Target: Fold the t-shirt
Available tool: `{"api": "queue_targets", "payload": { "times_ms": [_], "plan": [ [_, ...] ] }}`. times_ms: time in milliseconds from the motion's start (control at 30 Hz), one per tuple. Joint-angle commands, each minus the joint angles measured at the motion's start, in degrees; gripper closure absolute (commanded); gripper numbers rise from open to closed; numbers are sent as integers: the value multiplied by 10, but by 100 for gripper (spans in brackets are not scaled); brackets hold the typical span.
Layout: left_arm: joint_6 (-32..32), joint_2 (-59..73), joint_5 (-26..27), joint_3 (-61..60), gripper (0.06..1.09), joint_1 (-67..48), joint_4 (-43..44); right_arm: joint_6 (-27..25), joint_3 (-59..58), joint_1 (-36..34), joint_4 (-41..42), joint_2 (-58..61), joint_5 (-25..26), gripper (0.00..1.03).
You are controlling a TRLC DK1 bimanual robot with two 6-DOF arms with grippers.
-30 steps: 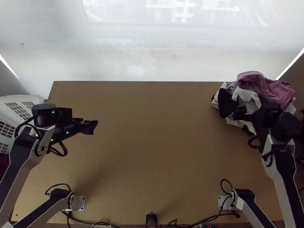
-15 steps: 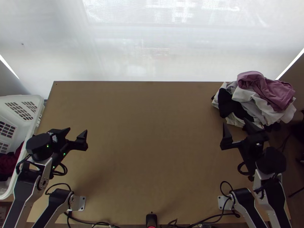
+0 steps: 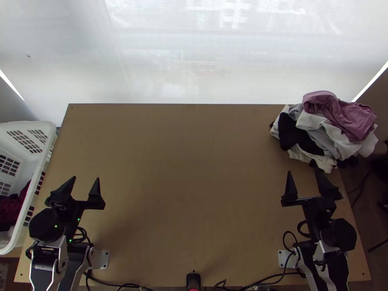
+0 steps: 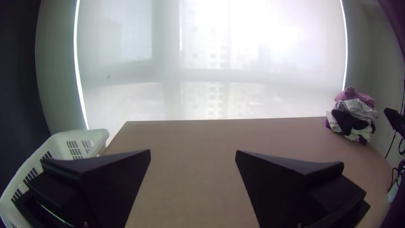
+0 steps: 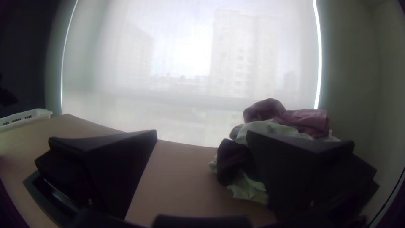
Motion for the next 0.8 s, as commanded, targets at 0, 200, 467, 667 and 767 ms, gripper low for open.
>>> {"api": "queue_targets", "payload": {
  "times_ms": [0, 200, 467, 667, 767],
  "plan": [
    [-1, -55, -2, -70, 10, 23, 19, 26, -60, 72, -15, -20, 3, 5],
    [-30, -57, -2, -62, 10, 31, -32, 60, -60, 56, -106, -19, 0, 5],
    [-28, -57, -2, -61, 10, 38, -35, 50, -61, -73, -107, -21, 0, 5],
    [-28, -56, -2, -61, 10, 38, -35, 50, -61, -181, -107, -20, 0, 5],
    [-28, -57, -2, -61, 10, 38, -36, 50, -61, -180, -108, -20, 0, 5]
  ]
}}
